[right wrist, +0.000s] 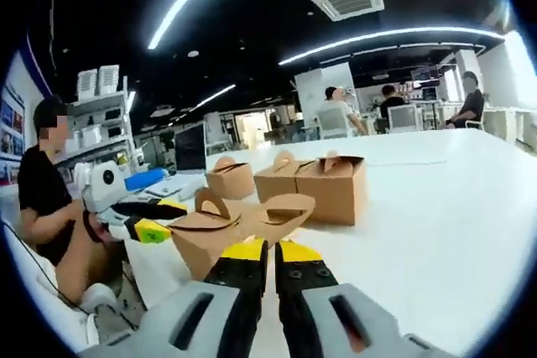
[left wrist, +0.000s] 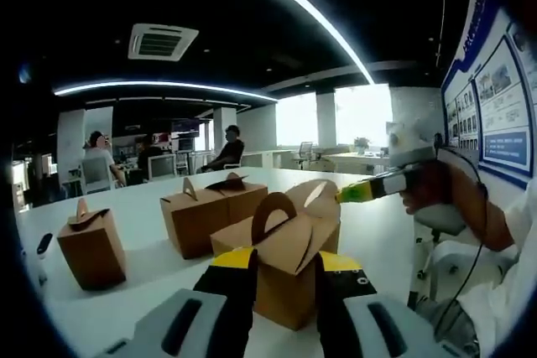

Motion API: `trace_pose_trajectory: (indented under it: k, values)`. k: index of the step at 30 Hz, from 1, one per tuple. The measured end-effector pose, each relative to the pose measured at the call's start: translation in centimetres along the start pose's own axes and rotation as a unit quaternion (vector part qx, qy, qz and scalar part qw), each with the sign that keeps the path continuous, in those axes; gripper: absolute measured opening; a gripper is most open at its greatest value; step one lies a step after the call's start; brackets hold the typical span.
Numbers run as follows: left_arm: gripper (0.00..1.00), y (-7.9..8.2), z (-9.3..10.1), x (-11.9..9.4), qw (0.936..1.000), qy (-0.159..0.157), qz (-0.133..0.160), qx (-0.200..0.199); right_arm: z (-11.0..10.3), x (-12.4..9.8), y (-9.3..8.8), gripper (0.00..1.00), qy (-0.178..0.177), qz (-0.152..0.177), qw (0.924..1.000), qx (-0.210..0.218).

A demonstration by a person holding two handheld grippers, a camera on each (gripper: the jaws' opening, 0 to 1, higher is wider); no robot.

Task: Pick up one paper box from the group, open the paper box, and remove the item inside

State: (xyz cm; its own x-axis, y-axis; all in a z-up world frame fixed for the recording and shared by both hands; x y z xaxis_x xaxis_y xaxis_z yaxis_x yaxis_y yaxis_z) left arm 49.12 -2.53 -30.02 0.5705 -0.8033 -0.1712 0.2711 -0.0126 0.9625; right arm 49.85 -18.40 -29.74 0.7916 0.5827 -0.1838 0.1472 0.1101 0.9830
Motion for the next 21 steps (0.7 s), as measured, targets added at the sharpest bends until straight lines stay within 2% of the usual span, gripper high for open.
trace_pose_trajectory:
  k: [3, 7, 11, 16, 21]
  values:
    - [0.29, 0.0, 0.0, 0.0, 1.0, 0.0, 0.0, 0.0, 0.1, 0.2, -0.8, 0.06, 0.003, -0.004, 0.9998, 0.021]
    - [0.29, 0.0, 0.0, 0.0, 1.0, -0.001, 0.0, 0.0, -0.5, 0.6, -2.4, 0.06, 0.018, -0.032, 0.9992, 0.015]
    - [0.3, 0.0, 0.1, 0.0, 1.0, -0.001, 0.0, -0.001, -0.9, 0.9, -3.1, 0.06, 0.026, -0.041, 0.9987, 0.016]
    - [0.3, 0.0, 0.1, 0.0, 1.0, -0.001, 0.001, -0.001, -0.9, 0.9, -2.9, 0.06, 0.026, -0.039, 0.9987, 0.019]
    - [0.29, 0.0, 0.0, 0.0, 1.0, -0.001, 0.002, -0.001, -0.4, 0.0, -1.3, 0.08, 0.009, -0.004, 0.9998, 0.017]
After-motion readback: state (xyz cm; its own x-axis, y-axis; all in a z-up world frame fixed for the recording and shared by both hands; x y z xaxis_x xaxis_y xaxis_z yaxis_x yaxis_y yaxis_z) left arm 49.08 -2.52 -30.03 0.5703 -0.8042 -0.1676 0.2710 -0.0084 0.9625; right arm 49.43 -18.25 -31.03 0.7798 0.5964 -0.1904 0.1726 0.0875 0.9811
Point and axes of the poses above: the point that each gripper's makers call its tool centre point, and the gripper's own axes: x roughly forward along the fingers, z roughly to its right, y roughly out of its top, the point moved 1 cm from there along -x, roughly backward along the fingers, and after that the axes turned 14 degrees about -x, right-handed, at the moved point
